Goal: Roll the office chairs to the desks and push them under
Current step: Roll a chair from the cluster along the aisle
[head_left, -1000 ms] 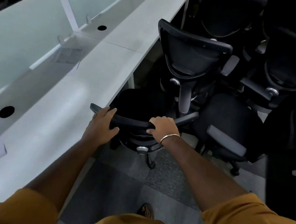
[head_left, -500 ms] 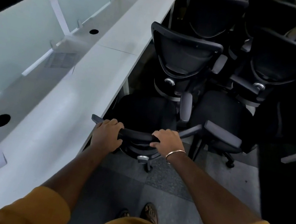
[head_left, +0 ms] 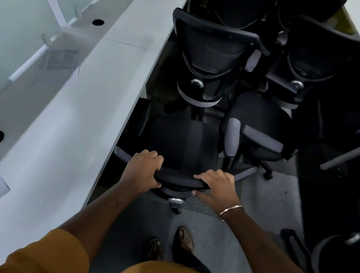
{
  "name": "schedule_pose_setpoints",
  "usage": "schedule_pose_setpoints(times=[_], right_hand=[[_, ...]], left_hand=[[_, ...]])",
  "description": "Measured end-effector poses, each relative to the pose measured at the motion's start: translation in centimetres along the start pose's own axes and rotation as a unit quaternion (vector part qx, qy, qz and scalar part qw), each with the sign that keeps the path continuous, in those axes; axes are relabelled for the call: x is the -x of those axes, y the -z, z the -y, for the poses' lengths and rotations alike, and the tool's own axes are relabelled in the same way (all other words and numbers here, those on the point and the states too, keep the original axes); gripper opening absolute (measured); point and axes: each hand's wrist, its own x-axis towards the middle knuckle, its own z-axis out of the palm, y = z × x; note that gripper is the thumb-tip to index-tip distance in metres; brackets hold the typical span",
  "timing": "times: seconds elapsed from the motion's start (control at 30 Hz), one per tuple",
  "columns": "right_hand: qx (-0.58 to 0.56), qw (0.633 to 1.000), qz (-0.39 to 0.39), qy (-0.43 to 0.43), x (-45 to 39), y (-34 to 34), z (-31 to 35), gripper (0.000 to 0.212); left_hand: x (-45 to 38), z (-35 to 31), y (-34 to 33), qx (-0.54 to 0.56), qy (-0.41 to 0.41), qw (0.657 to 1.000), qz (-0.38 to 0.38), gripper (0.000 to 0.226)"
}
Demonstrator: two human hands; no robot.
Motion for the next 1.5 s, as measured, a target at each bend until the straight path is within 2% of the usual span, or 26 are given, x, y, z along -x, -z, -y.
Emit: schedule_pose_setpoints(times=[0.13,0.3,0.63,0.83,1.13,1.5], right_hand=[[-0.008,1.0,-0.019,-0.016,3.3,0.0,-0.8,0.053],[0.014,0.999,-0.007,-0.029,6.2,0.2,-2.1,0.059],[0.021,1.0,-0.017,-0.001,12.3,0.0,-3.5,0.077],[0.024,0.999,0.017,0.02,17.3,0.5,-4.9,0.071],[0.034,0.999,0.018,0.012,27.6,0.3,-5.6,0.063],[0.061,0.997,0.005,-0.037,39.3,-2.9,-0.9,0.072]], left_hand=[[2.5,-2.5,-1.1,0.009,-0.015,1.0,-0.003,0.051],[5.4,-5.9,-2.4,0.01,-0.014,1.0,-0.009,0.051],[10.6,-11.8,-5.4,-0.041,0.04,0.998,-0.012,0.053],[14.5,-16.3,-7.0,-0.073,0.074,0.994,0.021,0.06],[22.3,-22.3,-9.8,-0.069,0.077,0.994,0.027,0.061],[31.8,-23.7,-11.8,-0.041,0.045,0.997,0.04,0.047]])
